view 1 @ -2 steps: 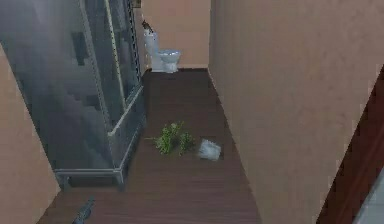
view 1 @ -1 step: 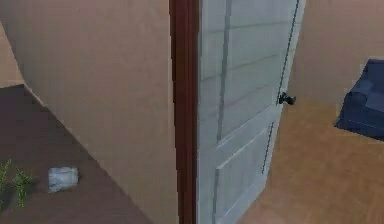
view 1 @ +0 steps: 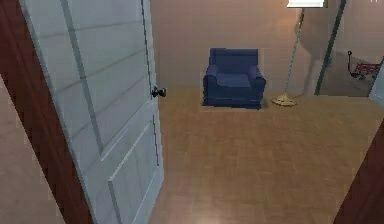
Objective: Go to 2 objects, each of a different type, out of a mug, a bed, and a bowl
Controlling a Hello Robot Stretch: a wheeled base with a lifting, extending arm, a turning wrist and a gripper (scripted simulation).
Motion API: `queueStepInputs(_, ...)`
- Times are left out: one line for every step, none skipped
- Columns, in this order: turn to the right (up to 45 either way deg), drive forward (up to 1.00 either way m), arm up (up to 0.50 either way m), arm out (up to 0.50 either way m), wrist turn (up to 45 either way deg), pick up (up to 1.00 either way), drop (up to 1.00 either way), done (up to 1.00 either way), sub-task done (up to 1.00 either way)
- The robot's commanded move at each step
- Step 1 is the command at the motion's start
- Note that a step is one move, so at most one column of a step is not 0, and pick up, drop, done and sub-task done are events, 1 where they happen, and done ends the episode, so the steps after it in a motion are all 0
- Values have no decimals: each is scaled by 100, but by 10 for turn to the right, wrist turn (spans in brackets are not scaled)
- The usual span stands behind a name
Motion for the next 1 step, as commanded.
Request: queueStepInputs(0, 30, 0, 0, 0, 0, 0, 0, 0)
